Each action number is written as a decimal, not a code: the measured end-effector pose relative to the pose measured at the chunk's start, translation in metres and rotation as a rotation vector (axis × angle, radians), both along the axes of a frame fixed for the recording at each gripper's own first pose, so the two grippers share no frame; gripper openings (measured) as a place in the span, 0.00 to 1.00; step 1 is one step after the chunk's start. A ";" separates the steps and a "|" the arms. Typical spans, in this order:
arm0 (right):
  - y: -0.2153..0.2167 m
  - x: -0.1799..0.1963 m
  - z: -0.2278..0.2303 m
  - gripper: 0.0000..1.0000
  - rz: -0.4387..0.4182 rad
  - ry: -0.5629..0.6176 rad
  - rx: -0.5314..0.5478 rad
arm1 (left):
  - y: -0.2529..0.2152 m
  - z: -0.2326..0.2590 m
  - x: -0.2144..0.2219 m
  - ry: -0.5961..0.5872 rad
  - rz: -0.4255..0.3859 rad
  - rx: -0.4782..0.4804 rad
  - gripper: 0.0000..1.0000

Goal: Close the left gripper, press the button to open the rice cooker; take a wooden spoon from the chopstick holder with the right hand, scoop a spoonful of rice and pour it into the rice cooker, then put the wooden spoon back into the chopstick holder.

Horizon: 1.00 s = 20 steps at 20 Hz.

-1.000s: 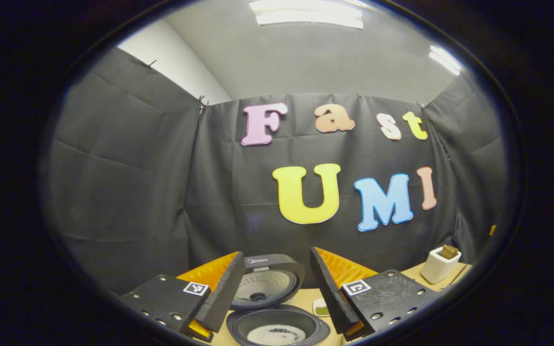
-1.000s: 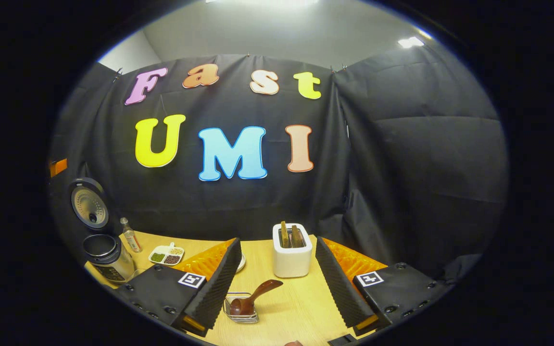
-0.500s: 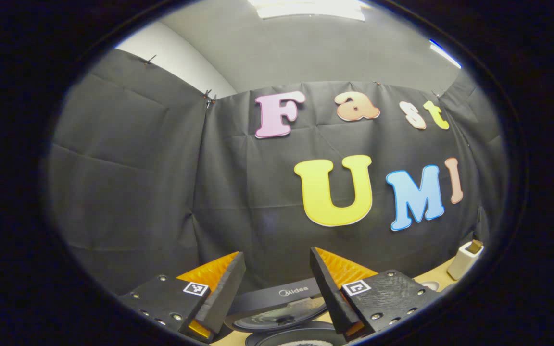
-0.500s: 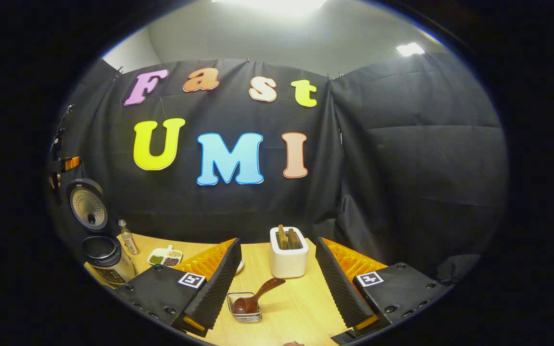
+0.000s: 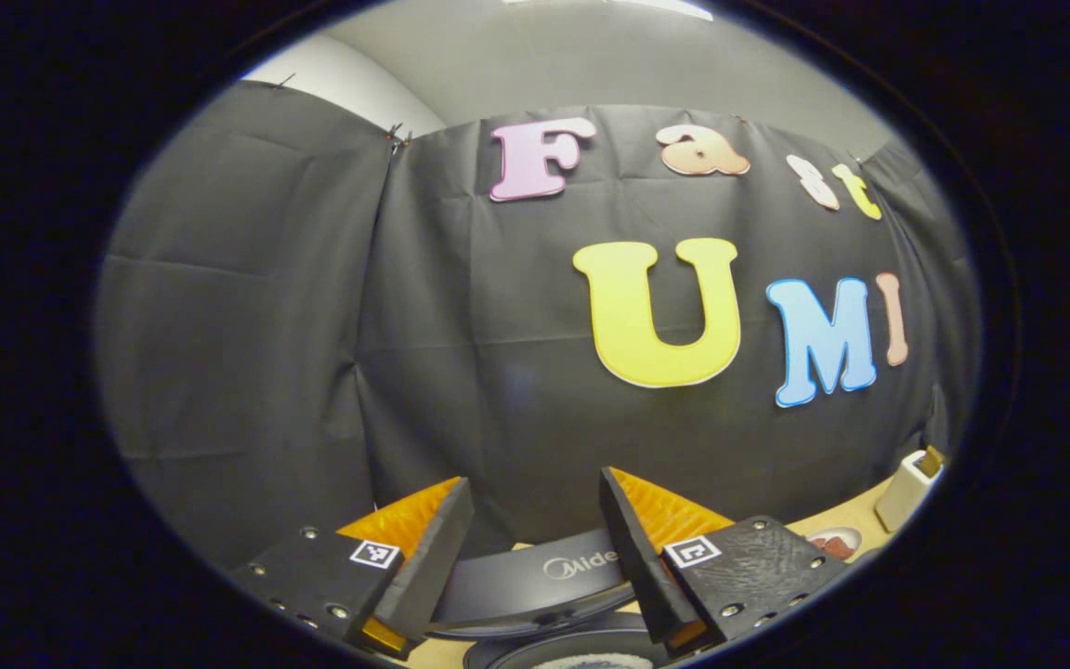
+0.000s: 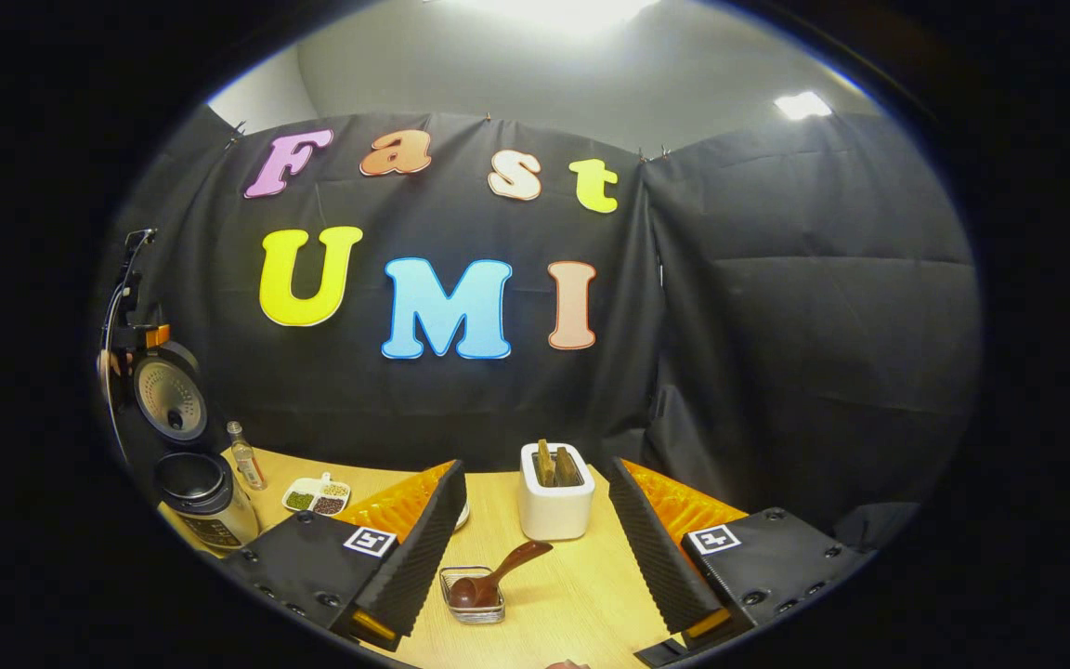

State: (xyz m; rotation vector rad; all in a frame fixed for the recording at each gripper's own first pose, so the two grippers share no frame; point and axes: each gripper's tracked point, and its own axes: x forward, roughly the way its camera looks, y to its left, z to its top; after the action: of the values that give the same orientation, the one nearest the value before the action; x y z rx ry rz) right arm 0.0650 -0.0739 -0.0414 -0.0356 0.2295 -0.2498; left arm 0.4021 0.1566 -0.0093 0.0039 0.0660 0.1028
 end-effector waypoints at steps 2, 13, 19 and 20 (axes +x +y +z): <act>0.000 0.000 -0.003 0.98 0.011 0.005 -0.010 | -0.002 -0.003 -0.006 0.012 0.005 -0.032 0.89; -0.008 0.004 -0.010 0.98 0.101 0.007 0.021 | -0.033 -0.022 -0.063 0.052 -0.001 -0.054 0.87; -0.016 0.000 -0.009 0.98 0.148 0.001 0.037 | -0.057 -0.049 -0.105 0.104 0.000 -0.056 0.89; -0.017 -0.001 -0.009 0.98 0.157 -0.001 0.039 | -0.061 -0.056 -0.114 0.113 -0.001 -0.056 0.88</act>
State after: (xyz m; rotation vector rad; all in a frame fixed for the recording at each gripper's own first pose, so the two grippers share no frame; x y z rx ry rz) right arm 0.0641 -0.0913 -0.0505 -0.0150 0.2291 -0.0890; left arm 0.2877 0.0958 -0.0650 -0.0463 0.1815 0.0994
